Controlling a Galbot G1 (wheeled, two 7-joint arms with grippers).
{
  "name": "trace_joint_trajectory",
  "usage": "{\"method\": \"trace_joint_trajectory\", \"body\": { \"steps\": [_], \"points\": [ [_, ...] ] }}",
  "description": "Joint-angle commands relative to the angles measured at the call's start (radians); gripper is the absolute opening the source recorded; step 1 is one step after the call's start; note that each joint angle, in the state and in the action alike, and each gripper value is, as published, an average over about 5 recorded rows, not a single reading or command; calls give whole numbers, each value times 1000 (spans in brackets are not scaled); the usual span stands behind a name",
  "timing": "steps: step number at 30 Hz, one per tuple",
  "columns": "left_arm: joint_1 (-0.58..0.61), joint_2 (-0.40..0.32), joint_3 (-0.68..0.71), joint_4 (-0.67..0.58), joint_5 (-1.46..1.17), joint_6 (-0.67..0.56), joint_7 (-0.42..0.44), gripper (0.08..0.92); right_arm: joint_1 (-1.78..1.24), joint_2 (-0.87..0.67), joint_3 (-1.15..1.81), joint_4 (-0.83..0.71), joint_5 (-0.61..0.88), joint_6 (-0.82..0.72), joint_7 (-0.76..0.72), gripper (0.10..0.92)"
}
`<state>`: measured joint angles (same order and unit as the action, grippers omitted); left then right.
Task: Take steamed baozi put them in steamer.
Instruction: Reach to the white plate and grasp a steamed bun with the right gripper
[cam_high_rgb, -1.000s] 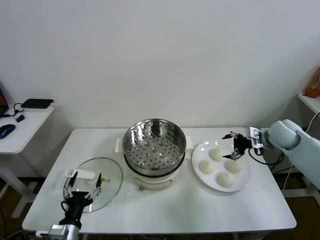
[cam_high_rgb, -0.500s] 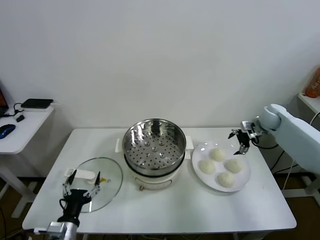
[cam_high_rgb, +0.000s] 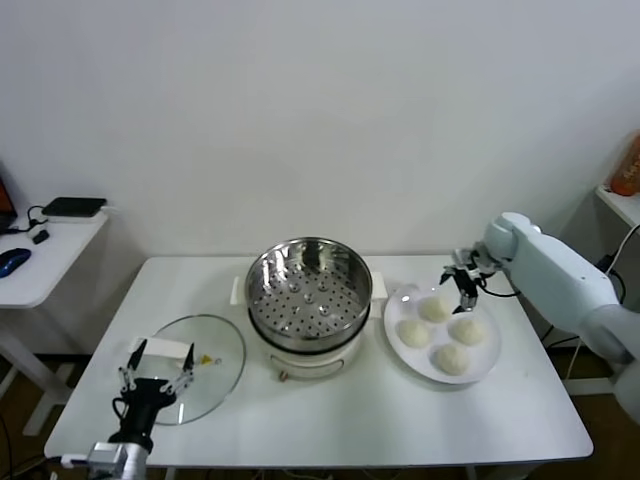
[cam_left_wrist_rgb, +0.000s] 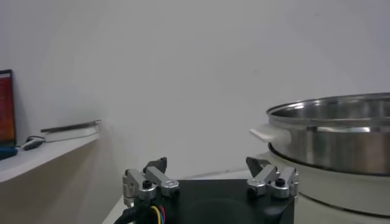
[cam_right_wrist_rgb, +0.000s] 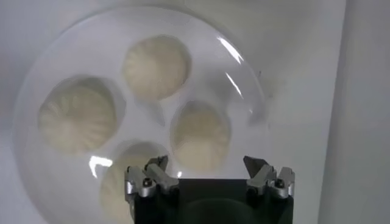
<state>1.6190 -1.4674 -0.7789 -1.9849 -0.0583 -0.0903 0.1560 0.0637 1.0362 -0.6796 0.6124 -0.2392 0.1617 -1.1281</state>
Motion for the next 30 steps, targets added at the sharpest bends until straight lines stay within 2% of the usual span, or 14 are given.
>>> {"method": "trace_joint_trajectory", "body": {
  "steps": [1,25,30],
  "points": [
    [-2,3,-2,4,-2,2,0,823,-10,74,29,-98,-27,16,2,823],
    [-2,2,-10,10,-7,0,-3,823,-28,112,106,-165,-102,26,1,823],
    [-2,2,-10,9,-7,1,-3,823,-30,114,112,-169,-110,26,-1,759]
  ]
}}
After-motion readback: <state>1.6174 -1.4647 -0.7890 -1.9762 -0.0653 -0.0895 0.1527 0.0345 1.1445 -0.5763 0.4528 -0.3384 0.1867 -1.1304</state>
